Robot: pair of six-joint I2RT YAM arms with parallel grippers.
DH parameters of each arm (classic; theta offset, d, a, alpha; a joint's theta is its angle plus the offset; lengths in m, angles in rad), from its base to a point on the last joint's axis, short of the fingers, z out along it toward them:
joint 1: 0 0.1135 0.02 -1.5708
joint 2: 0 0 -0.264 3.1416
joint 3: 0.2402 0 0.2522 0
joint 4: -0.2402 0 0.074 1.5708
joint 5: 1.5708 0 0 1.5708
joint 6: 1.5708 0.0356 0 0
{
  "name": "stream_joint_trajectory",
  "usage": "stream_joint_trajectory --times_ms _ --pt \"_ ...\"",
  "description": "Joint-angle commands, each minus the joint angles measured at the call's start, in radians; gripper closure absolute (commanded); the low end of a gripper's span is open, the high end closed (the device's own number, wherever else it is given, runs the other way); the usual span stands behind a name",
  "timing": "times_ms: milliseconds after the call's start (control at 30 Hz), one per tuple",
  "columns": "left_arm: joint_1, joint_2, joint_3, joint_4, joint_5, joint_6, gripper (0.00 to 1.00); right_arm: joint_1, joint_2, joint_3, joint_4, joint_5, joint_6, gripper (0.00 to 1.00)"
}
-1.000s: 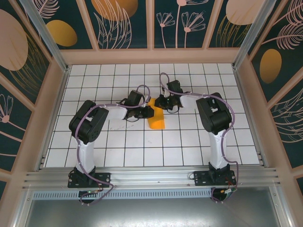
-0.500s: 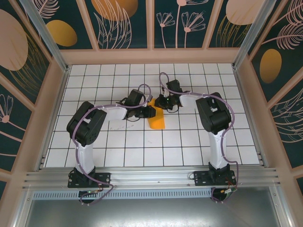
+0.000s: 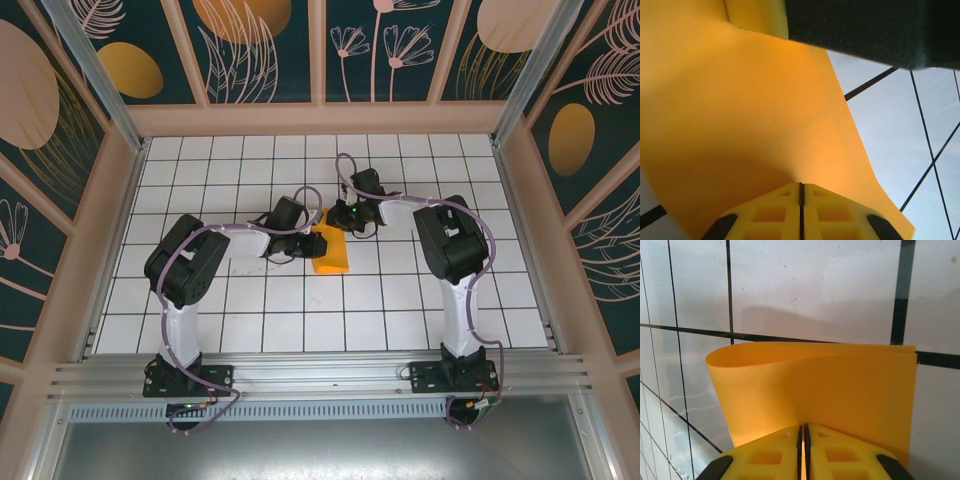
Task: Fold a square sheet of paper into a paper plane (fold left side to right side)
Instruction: First fold the square sheet of paper in half at the center of the table.
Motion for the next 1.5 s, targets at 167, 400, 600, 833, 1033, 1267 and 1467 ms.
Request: stream_joint_trajectory --times_ms 167,400,600,833,1033,1267,1467 --pt "-0.022 -0.084 -0.126 -0.055 0.015 0.028 0.93 0.003 0.051 0.003 -0.103 0.059 -0.014 0.87" --pt "-0.042 -0.147 -0.197 -0.070 0.048 0.048 0.94 0.002 0.057 0.009 -0.110 0.061 -0.016 0.87" --pt "-0.051 -0.180 -0.251 -0.069 0.054 0.046 0.95 0.003 0.059 0.007 -0.110 0.060 -0.017 0.87" --pt "-0.046 -0.260 -0.215 -0.070 0.099 0.020 0.95 0.004 0.056 0.007 -0.111 0.054 -0.024 0.87" --pt "0.045 -0.276 -0.125 -0.039 0.105 -0.029 0.94 0.009 0.054 0.007 -0.103 0.041 -0.030 0.86" --pt "0.090 -0.090 0.038 -0.024 0.086 -0.015 0.94 0.008 0.046 0.006 -0.099 0.034 -0.038 0.86" --pt "0.090 0.007 0.110 -0.021 0.068 -0.006 0.94 0.012 0.041 0.005 -0.079 0.012 -0.039 0.86"
